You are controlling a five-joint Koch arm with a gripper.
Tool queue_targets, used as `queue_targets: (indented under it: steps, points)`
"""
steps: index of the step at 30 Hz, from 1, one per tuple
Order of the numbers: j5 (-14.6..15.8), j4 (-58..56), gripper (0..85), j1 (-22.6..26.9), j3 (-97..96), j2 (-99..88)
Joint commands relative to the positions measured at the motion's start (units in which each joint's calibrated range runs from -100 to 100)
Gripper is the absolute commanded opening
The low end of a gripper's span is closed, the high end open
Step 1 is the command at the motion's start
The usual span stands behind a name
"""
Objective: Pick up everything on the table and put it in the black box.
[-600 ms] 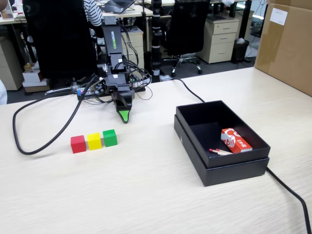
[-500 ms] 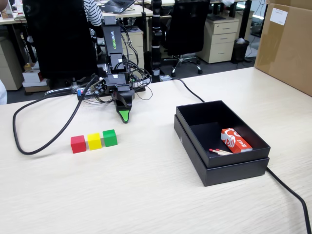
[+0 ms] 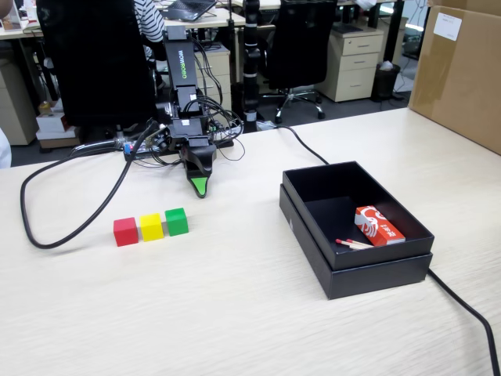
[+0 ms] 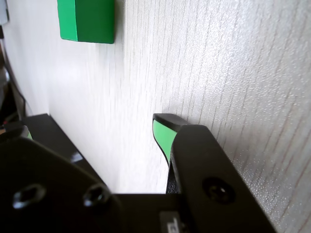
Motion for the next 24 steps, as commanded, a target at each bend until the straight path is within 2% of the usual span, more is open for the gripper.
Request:
queue_targets:
  steps: [1,12,20,24]
  points:
    - [-0.2,-2.51,48.4,0.0,-0.57,0.54]
    - [-0.29,-3.55,48.8,-0.54,0.07,0.54]
    - [-0.05,-14.86,48.9,-1.12,9.31,0.54]
    - [0.0,-25.83,48.9,-1.17,17.56,0.66]
